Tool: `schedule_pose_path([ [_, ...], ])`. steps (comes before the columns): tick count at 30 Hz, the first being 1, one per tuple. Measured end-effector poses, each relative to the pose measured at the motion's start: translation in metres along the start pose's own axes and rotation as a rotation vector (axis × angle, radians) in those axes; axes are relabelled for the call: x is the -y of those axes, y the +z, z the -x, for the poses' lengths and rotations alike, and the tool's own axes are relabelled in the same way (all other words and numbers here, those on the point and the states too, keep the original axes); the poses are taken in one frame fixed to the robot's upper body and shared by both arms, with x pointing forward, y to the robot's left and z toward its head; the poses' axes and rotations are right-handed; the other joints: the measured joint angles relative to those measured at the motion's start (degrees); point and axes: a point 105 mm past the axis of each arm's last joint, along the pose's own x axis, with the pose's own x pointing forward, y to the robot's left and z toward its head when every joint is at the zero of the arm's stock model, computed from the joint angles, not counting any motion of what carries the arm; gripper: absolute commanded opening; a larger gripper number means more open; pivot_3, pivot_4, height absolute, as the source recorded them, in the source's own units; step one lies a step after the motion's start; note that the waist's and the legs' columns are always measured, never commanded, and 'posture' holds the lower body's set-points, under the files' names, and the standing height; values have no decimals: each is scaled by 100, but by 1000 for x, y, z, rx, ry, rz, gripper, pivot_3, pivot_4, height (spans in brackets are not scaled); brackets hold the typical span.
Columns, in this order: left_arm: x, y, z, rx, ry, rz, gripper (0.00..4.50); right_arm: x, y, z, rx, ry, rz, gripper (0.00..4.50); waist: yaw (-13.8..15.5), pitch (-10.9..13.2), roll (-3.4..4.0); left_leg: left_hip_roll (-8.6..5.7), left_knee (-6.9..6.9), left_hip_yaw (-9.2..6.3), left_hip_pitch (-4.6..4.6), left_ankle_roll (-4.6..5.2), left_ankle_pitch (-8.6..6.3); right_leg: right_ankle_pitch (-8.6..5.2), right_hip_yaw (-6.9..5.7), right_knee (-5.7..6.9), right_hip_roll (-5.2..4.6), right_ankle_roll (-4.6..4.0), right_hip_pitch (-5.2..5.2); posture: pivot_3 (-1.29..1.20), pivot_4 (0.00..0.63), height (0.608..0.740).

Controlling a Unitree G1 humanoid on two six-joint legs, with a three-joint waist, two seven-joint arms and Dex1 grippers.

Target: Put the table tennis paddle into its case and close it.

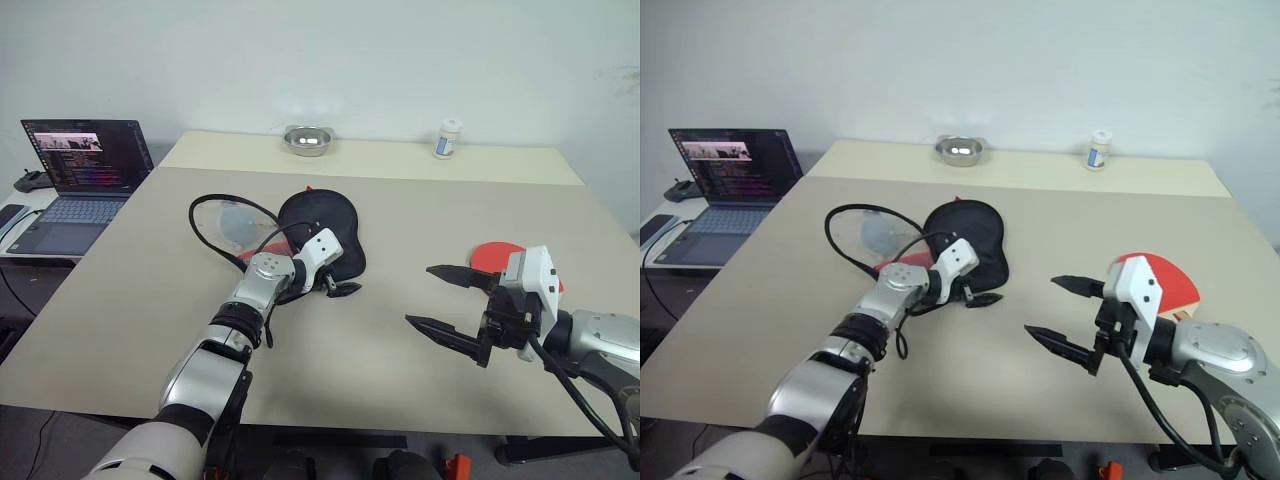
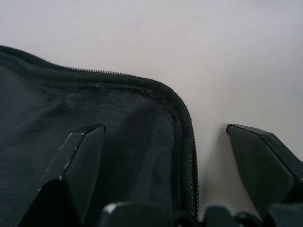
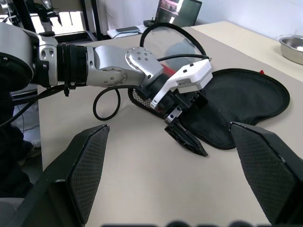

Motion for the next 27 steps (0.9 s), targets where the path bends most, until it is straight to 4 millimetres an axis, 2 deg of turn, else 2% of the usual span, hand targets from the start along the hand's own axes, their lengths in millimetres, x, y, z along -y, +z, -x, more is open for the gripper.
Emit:
schedule_pose_path([
  [9,6,-1,-5,8,-25,16,301,6,-2,2,2,-33,7,4500,-1,0,0,2,6,-1,2,0,1,1,-1,8,-1,0,1,0,150,740],
  [10,6,-1,-5,9,-22,17,37,7,-2,3,2,-38,11,4500,-2,0,0,3,6,-2,3,0,1,1,-1,8,0,-1,1,0,150,740],
  [16,9,0,-5,22,-51,6,37,11,1,6,2,-55,23,4500,-1,-1,1,0,6,-1,2,0,1,2,-1,7,-1,-3,1,0,150,740],
  [23,51,-1,0,48,-335,-129,37,16,7,15,-13,-74,32,4500,10,-2,3,-1,4,-1,0,0,0,4,0,3,-3,-6,2,0,150,740],
  [27,67,-3,9,32,-477,-201,37,12,1,23,-58,-63,3,4500,24,-2,3,-1,4,-2,-1,0,0,3,-1,2,-3,-7,2,0,150,740],
])
